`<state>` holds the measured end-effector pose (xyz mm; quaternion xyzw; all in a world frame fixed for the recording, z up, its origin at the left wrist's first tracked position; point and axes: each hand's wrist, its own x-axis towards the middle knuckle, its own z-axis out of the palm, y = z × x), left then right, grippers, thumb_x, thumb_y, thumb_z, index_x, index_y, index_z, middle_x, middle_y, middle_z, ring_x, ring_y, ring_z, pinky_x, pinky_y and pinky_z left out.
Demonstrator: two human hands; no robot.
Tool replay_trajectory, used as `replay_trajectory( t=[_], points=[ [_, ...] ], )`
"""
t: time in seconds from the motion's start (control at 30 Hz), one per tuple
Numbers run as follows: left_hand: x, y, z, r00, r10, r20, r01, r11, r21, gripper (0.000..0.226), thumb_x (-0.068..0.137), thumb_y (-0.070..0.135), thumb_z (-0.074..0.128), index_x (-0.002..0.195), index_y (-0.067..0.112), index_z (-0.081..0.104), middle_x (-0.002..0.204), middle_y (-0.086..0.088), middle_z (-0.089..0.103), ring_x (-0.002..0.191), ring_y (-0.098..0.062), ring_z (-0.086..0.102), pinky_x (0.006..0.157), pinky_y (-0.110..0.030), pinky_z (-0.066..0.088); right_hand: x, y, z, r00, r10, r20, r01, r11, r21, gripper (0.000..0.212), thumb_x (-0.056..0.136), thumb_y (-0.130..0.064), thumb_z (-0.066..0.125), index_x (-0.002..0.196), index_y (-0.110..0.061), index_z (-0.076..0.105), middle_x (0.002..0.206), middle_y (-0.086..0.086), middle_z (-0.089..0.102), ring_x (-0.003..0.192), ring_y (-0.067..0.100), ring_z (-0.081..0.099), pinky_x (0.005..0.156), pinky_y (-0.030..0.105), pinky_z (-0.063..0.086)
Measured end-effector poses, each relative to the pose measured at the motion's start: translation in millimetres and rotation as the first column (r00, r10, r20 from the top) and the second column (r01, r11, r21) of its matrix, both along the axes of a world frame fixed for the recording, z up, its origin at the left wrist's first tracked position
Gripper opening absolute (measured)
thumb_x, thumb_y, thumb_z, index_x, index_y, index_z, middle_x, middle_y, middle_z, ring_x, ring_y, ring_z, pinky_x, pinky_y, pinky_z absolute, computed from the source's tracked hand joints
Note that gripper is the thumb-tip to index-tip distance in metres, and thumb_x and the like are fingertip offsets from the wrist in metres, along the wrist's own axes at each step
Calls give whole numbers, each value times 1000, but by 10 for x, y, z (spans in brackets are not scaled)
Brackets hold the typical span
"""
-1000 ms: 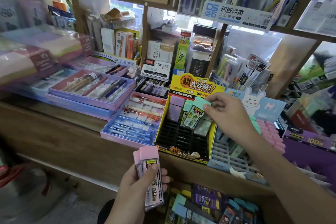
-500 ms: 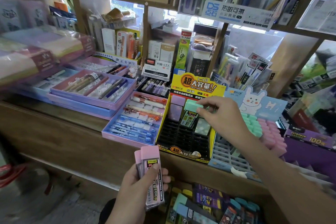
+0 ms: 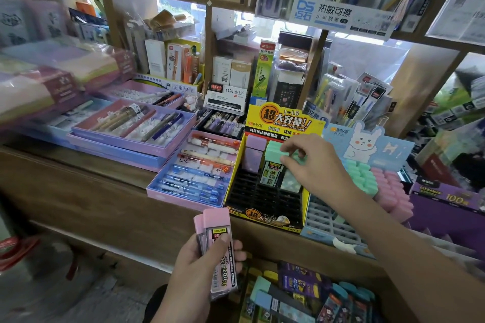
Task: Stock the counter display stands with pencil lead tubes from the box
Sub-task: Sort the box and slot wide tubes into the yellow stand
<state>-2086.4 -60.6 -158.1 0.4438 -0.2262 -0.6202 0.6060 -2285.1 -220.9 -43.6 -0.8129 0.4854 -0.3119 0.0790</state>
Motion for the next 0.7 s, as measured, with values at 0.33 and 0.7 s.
replay_trajectory(
  t=[0.33, 0.7],
  points=[
    [-28, 19, 55, 1000, 10, -15, -11, 1000, -26, 41, 78, 16, 70, 116, 1, 64, 93, -31, 72, 74, -35, 72, 59, -37, 59, -14, -66, -117, 981, -58, -187, 37, 993, -115, 18, 94, -16, 72, 107, -7, 80, 97, 1, 58, 100, 18, 44, 82, 29, 38],
    [-50, 44, 67, 998, -21, 54, 23, 998, -50, 23, 77, 20, 77, 98, 11, 77, 97, -29, 74, 86, -39, 76, 64, -33, 61, 164, 619, -312, 949, 45, 312, -137, 950, 281, 17, 93, -14, 74, 99, -29, 77, 80, -10, 71, 72, 4, 64, 66, 17, 54]
  ],
)
